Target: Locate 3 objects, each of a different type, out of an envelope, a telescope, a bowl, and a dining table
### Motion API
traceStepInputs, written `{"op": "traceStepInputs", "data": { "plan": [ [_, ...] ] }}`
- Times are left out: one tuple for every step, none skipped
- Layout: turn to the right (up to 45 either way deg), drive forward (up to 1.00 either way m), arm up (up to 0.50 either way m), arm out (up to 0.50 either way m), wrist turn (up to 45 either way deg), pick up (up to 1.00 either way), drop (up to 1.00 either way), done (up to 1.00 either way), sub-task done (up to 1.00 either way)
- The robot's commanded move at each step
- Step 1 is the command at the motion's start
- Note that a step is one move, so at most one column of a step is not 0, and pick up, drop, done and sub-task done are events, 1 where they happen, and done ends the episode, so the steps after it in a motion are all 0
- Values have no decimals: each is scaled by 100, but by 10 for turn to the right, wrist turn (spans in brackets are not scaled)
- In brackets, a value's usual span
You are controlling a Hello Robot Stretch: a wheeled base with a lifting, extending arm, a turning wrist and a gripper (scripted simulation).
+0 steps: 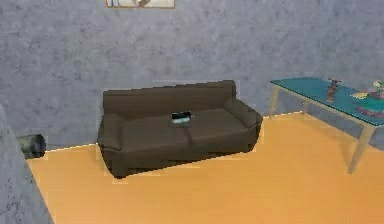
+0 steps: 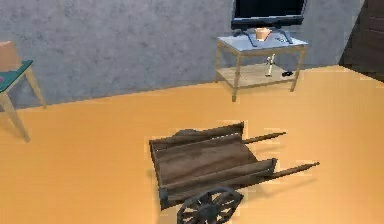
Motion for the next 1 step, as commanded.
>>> {"op": "traceStepInputs", "data": {
  "plan": [
    [0,5,0,0,0,0,0,0,0]
  ]
}}
